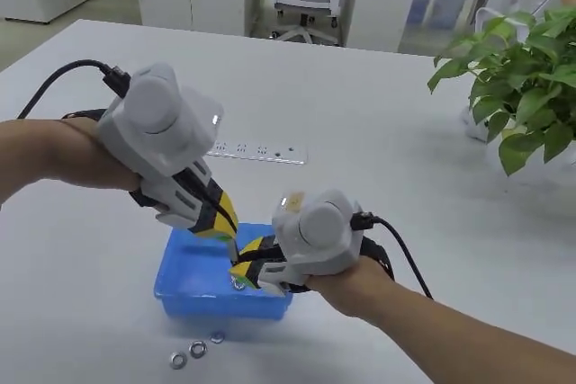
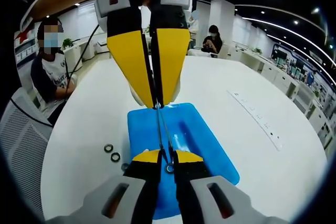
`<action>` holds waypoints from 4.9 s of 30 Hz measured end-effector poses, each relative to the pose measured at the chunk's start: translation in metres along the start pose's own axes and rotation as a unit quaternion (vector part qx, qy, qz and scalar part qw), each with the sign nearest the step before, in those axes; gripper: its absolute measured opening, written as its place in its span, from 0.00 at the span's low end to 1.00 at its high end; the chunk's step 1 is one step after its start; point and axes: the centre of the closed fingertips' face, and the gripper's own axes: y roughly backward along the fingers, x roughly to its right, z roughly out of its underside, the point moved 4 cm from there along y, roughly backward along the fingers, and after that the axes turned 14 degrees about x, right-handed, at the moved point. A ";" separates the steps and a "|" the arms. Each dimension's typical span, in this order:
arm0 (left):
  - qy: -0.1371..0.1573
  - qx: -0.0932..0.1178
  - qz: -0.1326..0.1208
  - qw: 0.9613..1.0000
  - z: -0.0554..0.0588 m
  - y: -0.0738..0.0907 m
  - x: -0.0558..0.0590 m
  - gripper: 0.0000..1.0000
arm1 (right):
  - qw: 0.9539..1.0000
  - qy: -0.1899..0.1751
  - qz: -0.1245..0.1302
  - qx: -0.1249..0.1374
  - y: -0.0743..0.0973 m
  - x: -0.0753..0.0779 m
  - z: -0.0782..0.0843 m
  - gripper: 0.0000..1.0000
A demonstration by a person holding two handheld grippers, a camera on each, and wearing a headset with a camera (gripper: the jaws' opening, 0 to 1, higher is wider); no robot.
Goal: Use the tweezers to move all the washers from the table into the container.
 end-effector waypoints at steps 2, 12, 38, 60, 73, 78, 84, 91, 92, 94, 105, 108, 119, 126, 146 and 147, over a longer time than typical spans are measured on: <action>-0.002 0.000 -0.001 1.000 -0.003 0.002 0.002 0.05 | 1.000 0.003 0.001 0.002 0.002 -0.002 -0.004 0.10; -0.008 -0.004 -0.004 1.000 -0.016 0.013 0.014 0.05 | 1.000 0.009 0.000 0.010 0.009 -0.013 -0.017 0.09; -0.008 -0.012 -0.002 1.000 -0.020 0.022 0.055 0.05 | 1.000 0.017 -0.017 0.013 0.013 -0.055 -0.025 0.08; -0.010 -0.014 0.004 1.000 0.002 0.010 0.076 0.05 | 0.999 0.022 -0.025 0.004 0.004 -0.077 -0.002 0.10; -0.011 -0.015 0.003 1.000 0.016 0.004 0.079 0.05 | 0.999 0.044 -0.025 -0.010 -0.004 -0.080 0.010 0.10; -0.012 -0.013 0.003 1.000 0.017 0.002 0.077 0.05 | 0.999 0.041 -0.022 -0.010 -0.004 -0.079 0.012 0.10; -0.011 -0.012 0.010 1.000 0.020 -0.002 0.075 0.05 | 0.999 0.044 -0.023 -0.013 -0.004 -0.078 0.017 0.11; -0.009 -0.013 0.011 1.000 0.022 -0.005 0.075 0.05 | 0.999 0.042 -0.020 -0.012 -0.006 -0.077 0.020 0.11; -0.009 -0.014 0.011 1.000 0.022 -0.005 0.074 0.05 | 0.999 0.041 -0.020 -0.012 -0.006 -0.077 0.020 0.11; -0.008 -0.014 0.011 1.000 0.024 -0.006 0.074 0.05 | 0.999 0.042 -0.021 -0.013 -0.007 -0.077 0.021 0.11; 0.011 -0.009 0.008 1.000 0.031 -0.006 0.069 0.05 | 0.999 0.044 -0.024 -0.016 -0.011 -0.075 0.025 0.11; 0.011 -0.009 0.008 1.000 0.032 -0.007 0.069 0.05 | 0.999 0.043 -0.024 -0.017 -0.012 -0.075 0.026 0.11; 0.021 -0.009 0.010 1.000 0.035 -0.009 0.066 0.05 | 0.999 0.039 -0.025 -0.018 -0.013 -0.075 0.030 0.11; 0.026 -0.007 0.010 1.000 0.035 -0.010 0.064 0.05 | 0.999 0.026 -0.022 -0.016 -0.013 -0.074 0.031 0.10; 0.022 -0.010 0.017 1.000 0.017 -0.001 0.067 0.05 | 1.000 0.013 -0.020 -0.009 -0.004 -0.077 0.015 0.09; 0.019 -0.011 0.017 1.000 0.015 0.001 0.067 0.05 | 1.000 0.011 -0.021 -0.007 -0.002 -0.077 0.013 0.09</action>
